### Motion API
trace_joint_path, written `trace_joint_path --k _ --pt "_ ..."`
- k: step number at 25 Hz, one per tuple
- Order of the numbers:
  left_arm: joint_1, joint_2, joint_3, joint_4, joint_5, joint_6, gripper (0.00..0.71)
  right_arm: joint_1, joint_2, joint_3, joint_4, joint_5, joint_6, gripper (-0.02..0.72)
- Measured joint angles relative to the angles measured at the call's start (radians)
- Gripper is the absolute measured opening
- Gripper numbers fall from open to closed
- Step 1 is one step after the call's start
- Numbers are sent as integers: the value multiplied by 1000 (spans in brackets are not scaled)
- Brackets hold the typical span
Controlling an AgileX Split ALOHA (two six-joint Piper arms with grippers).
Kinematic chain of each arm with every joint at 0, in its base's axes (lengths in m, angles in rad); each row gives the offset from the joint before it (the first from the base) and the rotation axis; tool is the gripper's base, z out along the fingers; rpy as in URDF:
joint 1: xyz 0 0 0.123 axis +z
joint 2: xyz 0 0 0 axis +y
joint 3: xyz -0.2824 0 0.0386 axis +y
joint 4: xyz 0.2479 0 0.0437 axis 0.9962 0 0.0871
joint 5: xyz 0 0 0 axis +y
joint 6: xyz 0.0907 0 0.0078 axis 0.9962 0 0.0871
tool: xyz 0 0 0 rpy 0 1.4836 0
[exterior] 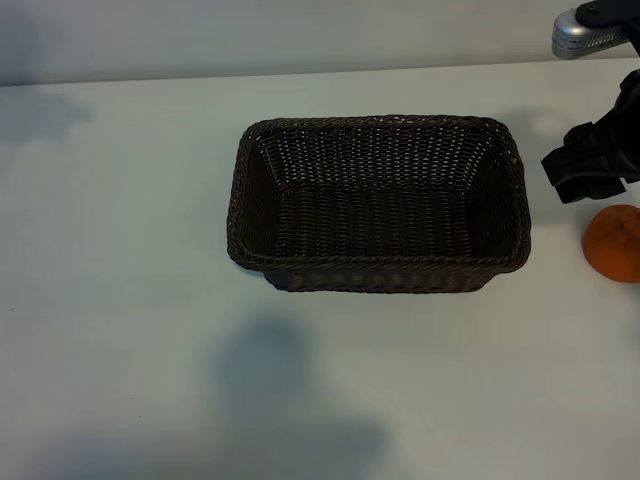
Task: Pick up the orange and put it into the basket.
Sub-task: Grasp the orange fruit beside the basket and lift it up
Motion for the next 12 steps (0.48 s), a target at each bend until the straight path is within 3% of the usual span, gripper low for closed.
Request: trace_joint_path --k 8,12 --pt "0 -202 2 -60 -1 45 597 0 0 0 0 1 0 572" --pt "0 -392 98 -72 -3 69 597 0 0 0 0 1 0 572"
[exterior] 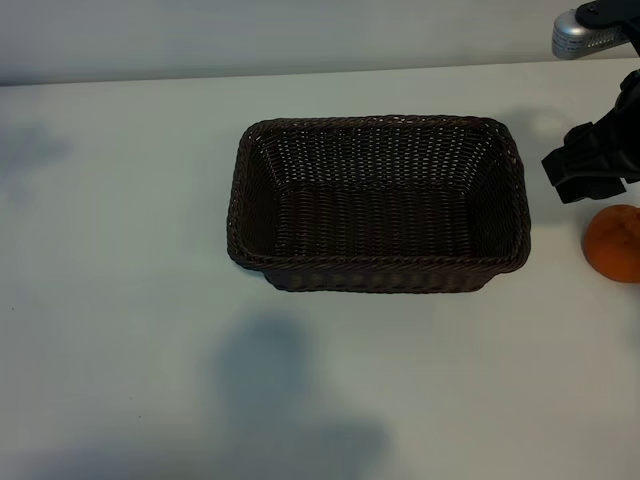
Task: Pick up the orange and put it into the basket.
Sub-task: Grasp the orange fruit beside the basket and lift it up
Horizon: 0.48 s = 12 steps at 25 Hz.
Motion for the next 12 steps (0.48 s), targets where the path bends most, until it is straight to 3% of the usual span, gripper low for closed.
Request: trace_joint_path --k 12 --pt "0 -579 527 1 -85 6 597 0 0 0 0 1 0 572"
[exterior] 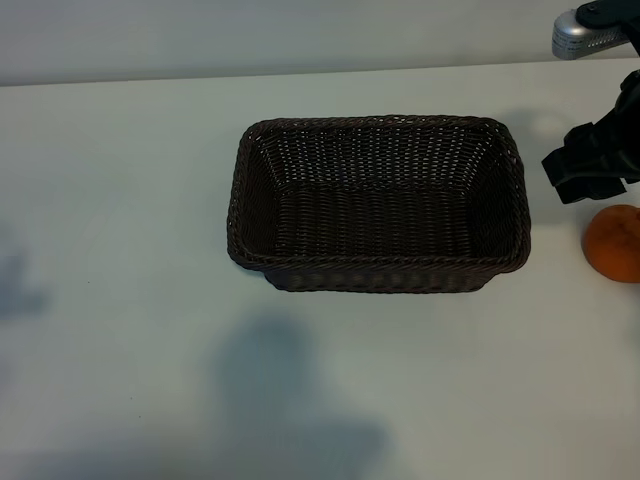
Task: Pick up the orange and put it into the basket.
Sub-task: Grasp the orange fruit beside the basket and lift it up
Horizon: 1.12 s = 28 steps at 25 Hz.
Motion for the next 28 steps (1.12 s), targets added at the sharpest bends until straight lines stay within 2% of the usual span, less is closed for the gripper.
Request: trace_joint_path --k 4,8,14,19,28 --pt "0 -180 128 0 -36 -1 597 0 0 0 0 0 0 572" --pt "0 -338 261 -1 -24 -20 597 0 0 0 0 0 0 572" --pt "0 -511 410 -1 -8 -65 597 0 0 0 0 0 0 572" --pt "0 -554 454 11 32 -68 597 0 0 0 0 0 0 572" --pt "0 -554 552 16 27 -70 597 0 0 0 0 0 0 572"
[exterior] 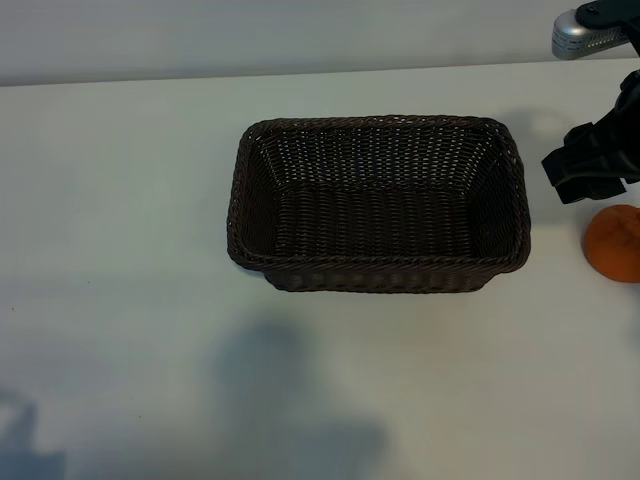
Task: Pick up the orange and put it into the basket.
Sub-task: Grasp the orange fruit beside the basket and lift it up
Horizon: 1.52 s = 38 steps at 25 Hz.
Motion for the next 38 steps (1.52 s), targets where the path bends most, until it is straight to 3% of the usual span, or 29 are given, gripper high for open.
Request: trace_joint_path --k 14,20,25,29,38 --pt "0 -2 0 1 -25 -2 597 0 0 0 -5 0 24 572" --pt "0 -54 0 1 -25 -2 597 0 0 0 -49 -2 64 572" --pt "0 -58 4 0 -25 -3 597 -1 2 0 -122 -20 122 572" --pt "0 -58 4 0 -25 -6 596 -48 30 0 -150 -23 145 572" --pt "0 -58 5 -1 -25 -6 596 -183 161 0 -148 -50 149 571"
